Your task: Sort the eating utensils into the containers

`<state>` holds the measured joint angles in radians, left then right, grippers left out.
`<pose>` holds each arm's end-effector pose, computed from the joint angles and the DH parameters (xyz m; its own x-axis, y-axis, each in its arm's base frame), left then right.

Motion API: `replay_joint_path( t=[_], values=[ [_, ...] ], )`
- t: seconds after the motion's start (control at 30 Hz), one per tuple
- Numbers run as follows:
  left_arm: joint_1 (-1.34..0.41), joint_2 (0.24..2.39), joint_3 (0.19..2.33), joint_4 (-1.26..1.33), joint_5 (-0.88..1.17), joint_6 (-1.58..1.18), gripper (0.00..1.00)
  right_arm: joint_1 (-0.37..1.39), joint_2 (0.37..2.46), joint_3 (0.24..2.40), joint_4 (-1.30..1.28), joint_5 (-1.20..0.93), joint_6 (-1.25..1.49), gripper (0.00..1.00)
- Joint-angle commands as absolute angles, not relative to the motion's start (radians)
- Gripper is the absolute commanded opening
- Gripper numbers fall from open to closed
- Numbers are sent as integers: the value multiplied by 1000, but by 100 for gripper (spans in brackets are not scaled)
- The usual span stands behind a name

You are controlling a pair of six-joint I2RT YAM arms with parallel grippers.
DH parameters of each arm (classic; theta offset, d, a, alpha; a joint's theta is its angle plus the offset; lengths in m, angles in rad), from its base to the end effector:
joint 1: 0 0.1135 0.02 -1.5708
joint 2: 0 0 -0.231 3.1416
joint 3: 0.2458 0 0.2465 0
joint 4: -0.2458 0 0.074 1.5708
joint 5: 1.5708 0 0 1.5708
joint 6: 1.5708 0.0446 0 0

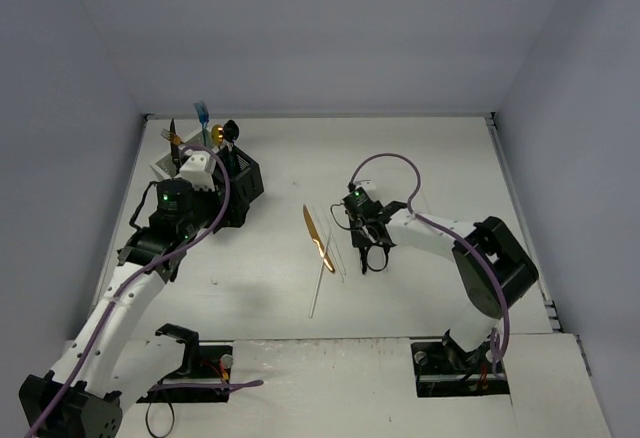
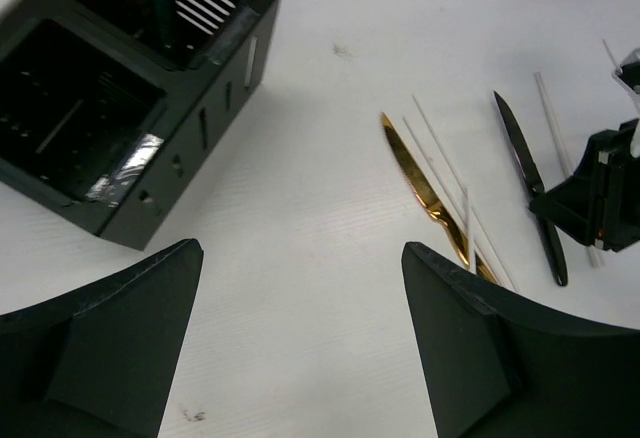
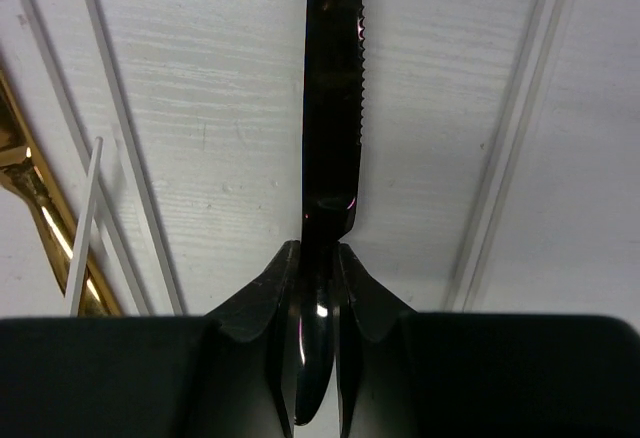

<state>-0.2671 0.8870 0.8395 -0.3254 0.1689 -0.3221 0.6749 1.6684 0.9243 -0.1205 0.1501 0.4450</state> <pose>0.2156 -0.0668 0.2982 -0.4635 -0.1967 -0.8640 0.2788 0.8932 -0.3529 0.2663 0.2045 0.1357 -0.7695 -0.0707 -0.6347 -0.2335 0.9562 0.1766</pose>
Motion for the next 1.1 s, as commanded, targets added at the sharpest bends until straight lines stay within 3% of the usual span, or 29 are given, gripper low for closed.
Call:
replay_joint_path(
  t=[0.0, 0.27, 0.77, 0.97, 1.07],
  values=[
    [-333, 916, 905, -198, 308, -427, 78, 703, 1468, 1036, -123, 173, 296, 0],
    [-502, 985, 961, -27, 269, -563, 78, 887, 1257, 1071, -79, 173, 153, 0],
    [-647, 1104, 1030, 125, 197, -616, 77, 921, 1105, 1001, 48, 49, 146, 0],
    [-672, 1153, 1020, 193, 204, -650, 63, 922, 1087, 983, 72, 23, 149, 0],
    [-682, 1168, 1006, 254, 209, -674, 51, 922, 1077, 975, 79, 20, 149, 0]
  ],
)
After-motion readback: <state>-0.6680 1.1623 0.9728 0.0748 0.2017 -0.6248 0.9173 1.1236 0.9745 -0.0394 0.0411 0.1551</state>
